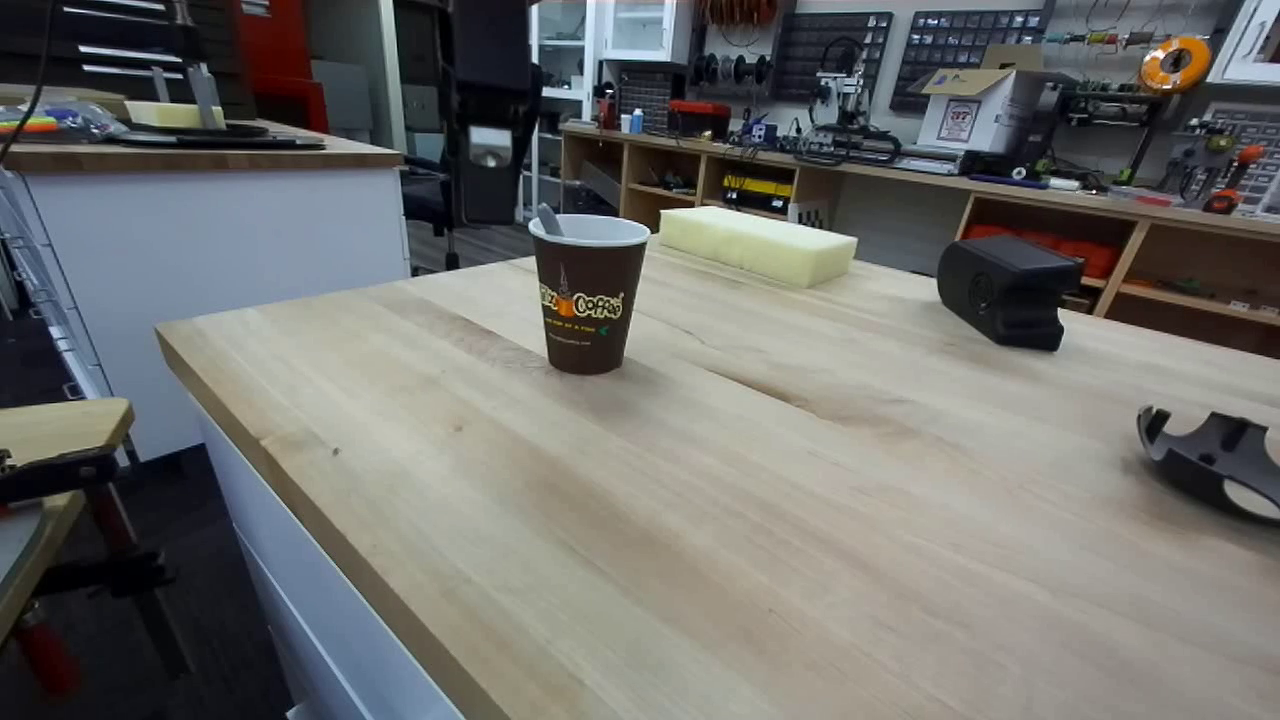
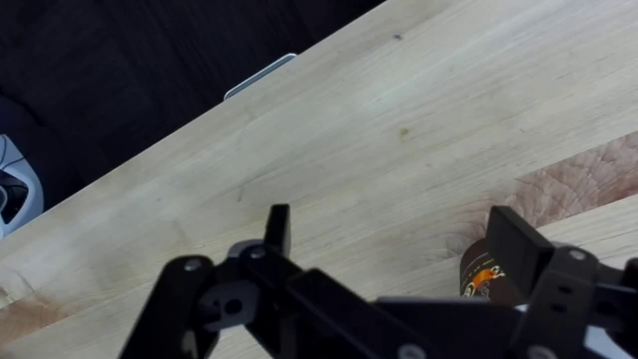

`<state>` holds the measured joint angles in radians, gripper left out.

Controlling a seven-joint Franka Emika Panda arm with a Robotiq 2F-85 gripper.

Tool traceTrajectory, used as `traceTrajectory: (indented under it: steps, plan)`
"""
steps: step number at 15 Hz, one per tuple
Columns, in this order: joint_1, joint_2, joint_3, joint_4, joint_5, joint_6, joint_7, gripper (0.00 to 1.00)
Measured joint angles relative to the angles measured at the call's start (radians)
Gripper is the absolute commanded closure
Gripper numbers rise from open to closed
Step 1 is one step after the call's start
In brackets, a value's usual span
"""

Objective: Remove the pen from the brown coffee cup

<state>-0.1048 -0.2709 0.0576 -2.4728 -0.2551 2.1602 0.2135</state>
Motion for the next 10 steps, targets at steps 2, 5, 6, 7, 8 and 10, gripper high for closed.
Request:
traceTrajectory:
  steps: [2, 5, 6, 7, 8, 10]
  plan:
    - [0.001, 0.0, 0.0, 0.0, 0.0, 0.0, 0.0, 0.0]
    - [0.01, -0.002, 0.0, 0.003, -0.005, 0.0, -0.031, 0.0]
    - [0.017, -0.005, 0.0, 0.006, -0.011, 0.0, -0.05, 0.0]
    - [0.024, -0.01, 0.0, 0.009, -0.019, 0.0, -0.072, 0.0]
    - [0.032, -0.016, 0.0, 0.014, -0.025, 0.0, -0.095, 0.0]
    - [0.046, -0.033, 0.0, 0.021, -0.033, -0.004, -0.134, 0.0]
